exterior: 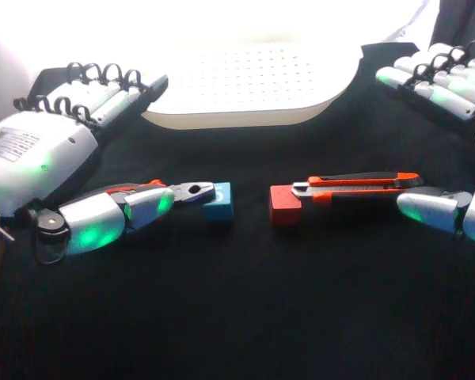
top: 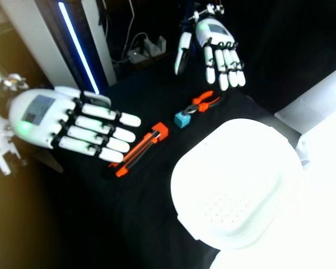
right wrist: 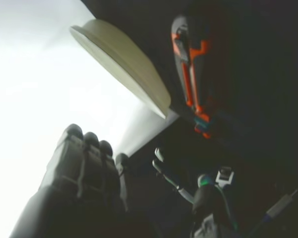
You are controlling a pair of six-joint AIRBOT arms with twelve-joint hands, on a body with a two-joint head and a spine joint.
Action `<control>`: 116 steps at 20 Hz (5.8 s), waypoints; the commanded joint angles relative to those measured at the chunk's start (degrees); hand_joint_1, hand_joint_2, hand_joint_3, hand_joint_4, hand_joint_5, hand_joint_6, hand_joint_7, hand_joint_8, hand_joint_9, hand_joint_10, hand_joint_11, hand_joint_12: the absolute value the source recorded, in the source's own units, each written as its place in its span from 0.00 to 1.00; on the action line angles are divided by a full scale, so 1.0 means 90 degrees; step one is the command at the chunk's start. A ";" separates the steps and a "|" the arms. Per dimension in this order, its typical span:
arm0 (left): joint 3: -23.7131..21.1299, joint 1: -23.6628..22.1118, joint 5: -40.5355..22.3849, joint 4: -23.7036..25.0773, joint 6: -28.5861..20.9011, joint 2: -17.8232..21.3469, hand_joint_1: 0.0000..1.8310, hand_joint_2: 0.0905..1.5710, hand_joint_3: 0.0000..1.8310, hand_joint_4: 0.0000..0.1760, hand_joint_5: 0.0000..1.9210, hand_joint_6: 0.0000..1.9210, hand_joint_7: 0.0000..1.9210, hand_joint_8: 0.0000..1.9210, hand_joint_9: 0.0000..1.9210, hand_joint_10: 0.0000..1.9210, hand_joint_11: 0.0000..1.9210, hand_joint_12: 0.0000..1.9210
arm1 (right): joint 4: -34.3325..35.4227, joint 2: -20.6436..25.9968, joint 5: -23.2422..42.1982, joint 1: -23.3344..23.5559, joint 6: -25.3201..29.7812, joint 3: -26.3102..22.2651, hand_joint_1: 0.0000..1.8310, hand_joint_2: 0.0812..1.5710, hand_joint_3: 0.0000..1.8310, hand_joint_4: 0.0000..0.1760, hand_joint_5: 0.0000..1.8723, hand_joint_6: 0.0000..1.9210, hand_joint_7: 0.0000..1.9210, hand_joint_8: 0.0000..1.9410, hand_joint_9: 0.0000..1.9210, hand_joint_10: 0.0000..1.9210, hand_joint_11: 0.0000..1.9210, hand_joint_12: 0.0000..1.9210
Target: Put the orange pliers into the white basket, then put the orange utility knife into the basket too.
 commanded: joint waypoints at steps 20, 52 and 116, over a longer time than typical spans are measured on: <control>0.0853 -0.0475 0.1120 -0.0742 0.0280 -0.1031 0.65 0.84 0.00 0.00 0.52 1.00 0.63 1.00 0.72 1.00 0.77 1.00 | 0.0024 -0.0055 0.0752 0.0053 0.0005 0.0037 0.15 0.77 0.00 0.06 0.00 0.00 0.00 0.00 0.00 0.00 0.00 0.00; 0.4726 -0.3893 0.4929 -0.2527 0.2072 -0.3366 0.38 0.75 0.00 0.34 0.05 0.06 0.05 0.05 0.03 0.08 0.00 0.22 | -0.0096 -0.0276 0.0554 0.0051 0.0037 0.0195 0.17 0.78 0.00 0.31 0.00 0.00 0.00 0.00 0.00 0.00 0.00 0.00; -0.0039 0.0546 -0.2120 -0.0224 -0.0849 0.0080 0.37 0.86 0.00 0.00 0.20 0.28 0.29 0.01 0.19 0.50 0.10 0.79 | -0.0650 -0.3821 -0.4520 0.4144 -0.0976 0.4331 0.44 0.77 0.00 0.05 0.18 0.58 0.21 0.52 0.15 0.65 0.04 0.87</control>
